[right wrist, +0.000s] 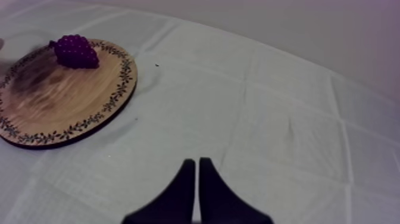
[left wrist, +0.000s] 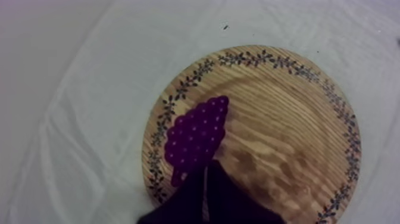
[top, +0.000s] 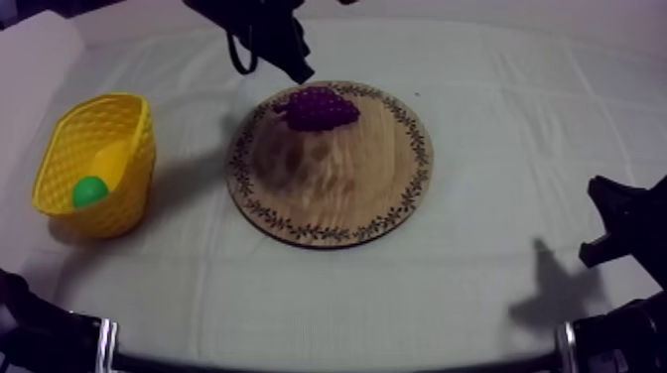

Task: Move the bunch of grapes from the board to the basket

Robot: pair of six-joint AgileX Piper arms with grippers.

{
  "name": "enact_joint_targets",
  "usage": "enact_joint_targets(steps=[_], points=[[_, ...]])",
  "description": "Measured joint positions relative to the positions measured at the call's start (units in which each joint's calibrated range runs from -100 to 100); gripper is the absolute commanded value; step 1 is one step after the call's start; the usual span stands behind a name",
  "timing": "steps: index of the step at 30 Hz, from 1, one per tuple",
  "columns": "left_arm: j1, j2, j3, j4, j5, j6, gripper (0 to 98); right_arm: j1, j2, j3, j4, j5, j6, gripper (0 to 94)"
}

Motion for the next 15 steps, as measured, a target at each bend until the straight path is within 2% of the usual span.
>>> enact_joint_targets(steps=[4, 8, 11, 15], points=[[0.03, 0.93, -0.24, 0.0, 0.32, -1.11, 1.0, 0.0, 0.0, 0.0, 0.0, 0.0, 0.0, 0.4], [-0.19, 1.7, -0.86, -0.11, 0.99, -1.14, 11.6, 0.0, 0.0, 0.0, 0.0, 0.0, 0.0, 0.4], [-0.41, 2.1, -1.6, -0.59, 2.3, -0.11, 27.0, 0.0, 0.0, 0.0, 0.0, 0.0, 0.0, 0.4], [-0.41, 2.31, -2.25, -1.7, 4.35, 1.37, 54.8, 0.0, 0.0, 0.0, 0.0, 0.0, 0.0, 0.4]])
